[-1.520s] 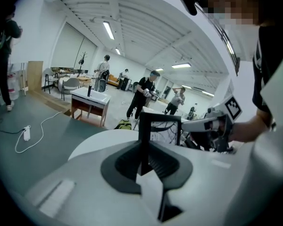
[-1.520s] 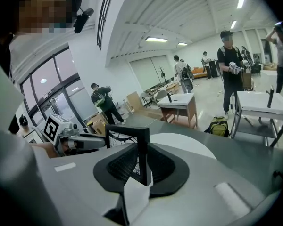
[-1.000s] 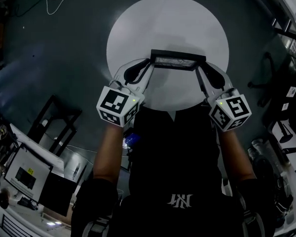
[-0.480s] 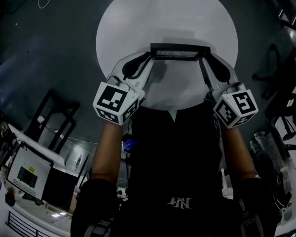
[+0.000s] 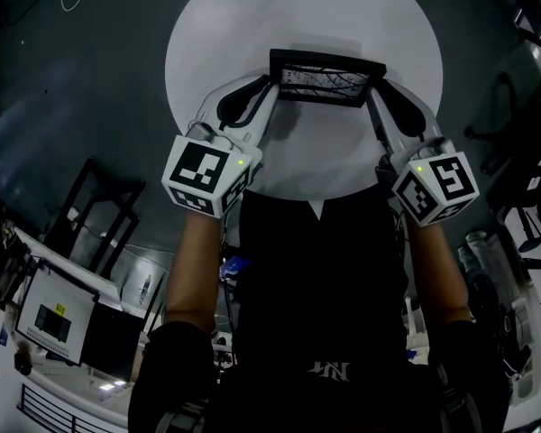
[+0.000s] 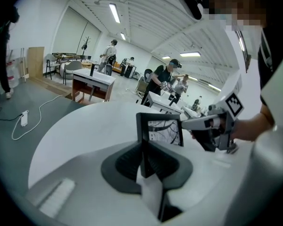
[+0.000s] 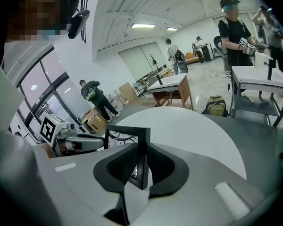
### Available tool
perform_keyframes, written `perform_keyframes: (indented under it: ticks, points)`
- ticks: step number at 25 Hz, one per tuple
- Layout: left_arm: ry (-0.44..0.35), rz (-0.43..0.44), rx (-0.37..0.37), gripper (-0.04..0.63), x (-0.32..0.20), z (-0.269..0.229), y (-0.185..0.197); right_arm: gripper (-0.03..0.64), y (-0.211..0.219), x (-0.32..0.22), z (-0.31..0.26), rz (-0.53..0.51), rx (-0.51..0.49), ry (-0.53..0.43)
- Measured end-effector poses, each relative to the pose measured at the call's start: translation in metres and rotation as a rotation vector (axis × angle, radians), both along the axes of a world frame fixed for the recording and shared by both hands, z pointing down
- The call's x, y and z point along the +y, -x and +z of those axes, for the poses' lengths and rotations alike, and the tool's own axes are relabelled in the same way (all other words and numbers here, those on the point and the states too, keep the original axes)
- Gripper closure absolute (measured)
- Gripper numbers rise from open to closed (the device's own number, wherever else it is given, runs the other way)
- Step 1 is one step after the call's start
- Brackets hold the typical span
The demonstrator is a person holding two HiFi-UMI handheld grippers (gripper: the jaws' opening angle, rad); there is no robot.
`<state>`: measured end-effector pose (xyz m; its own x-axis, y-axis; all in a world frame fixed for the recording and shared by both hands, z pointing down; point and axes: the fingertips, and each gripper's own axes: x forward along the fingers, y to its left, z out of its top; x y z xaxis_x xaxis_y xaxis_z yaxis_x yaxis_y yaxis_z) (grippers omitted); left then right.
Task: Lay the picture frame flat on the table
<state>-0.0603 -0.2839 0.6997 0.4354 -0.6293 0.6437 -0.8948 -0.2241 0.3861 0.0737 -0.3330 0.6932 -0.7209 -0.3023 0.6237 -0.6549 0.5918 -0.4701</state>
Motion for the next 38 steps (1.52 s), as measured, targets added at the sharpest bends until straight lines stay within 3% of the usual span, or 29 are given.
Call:
perform_keyframes:
  ticks: [10, 19, 30, 38]
  points:
    - [0.033, 0.023, -0.042, 0.554, -0.01, 0.019, -0.004, 0.569, -0.003, -0.009, 0.021, -0.034, 0.058, -0.018]
    - [0.074, 0.06, -0.133, 0.551, -0.013, 0.026, -0.008, 0.56, -0.003, -0.01, 0.032, -0.078, 0.124, -0.037]
    - [0.085, 0.152, -0.295, 0.555, -0.009, 0.036, -0.012, 0.56, -0.001, -0.004, 0.044, -0.137, 0.252, -0.142]
    - [0.079, 0.155, -0.275, 0.552, -0.006, 0.033, -0.011, 0.557, -0.001, -0.006, 0.039, -0.15, 0.289, -0.199]
